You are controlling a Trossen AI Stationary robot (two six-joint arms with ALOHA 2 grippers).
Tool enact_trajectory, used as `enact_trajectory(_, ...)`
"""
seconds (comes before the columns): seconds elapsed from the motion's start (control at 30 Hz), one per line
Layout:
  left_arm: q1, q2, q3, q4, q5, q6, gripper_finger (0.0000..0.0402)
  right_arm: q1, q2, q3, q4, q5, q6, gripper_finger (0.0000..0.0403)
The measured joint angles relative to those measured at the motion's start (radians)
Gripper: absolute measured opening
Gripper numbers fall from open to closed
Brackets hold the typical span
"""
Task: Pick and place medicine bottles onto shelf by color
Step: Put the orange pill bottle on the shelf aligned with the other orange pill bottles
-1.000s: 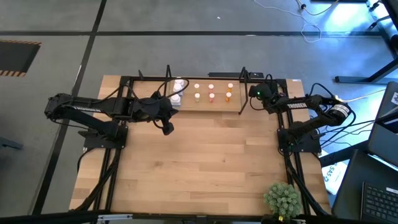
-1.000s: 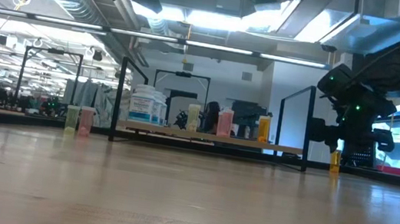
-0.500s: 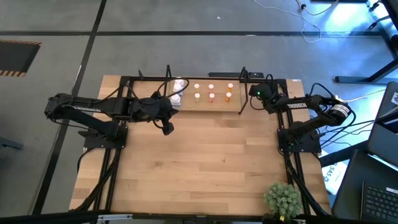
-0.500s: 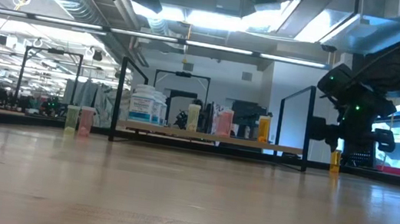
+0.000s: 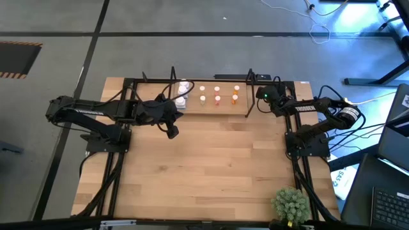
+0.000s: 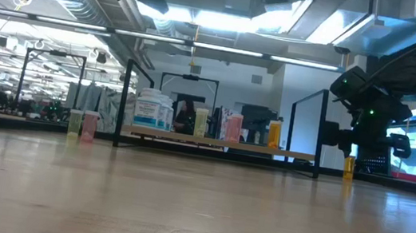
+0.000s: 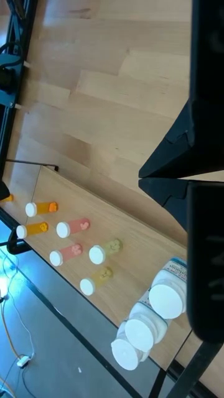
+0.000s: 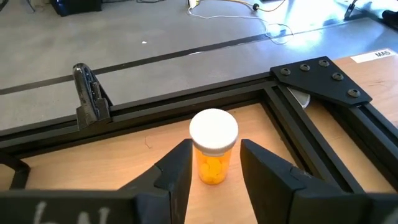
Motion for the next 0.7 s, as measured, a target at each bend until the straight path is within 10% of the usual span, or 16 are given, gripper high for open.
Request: enact_trajectory(0.7, 0.000, 0.000, 0.000, 0.000, 0.000, 0.000, 0.0000, 0.000, 0.004, 0.000, 0.024, 0.052, 0.045, 0.0173)
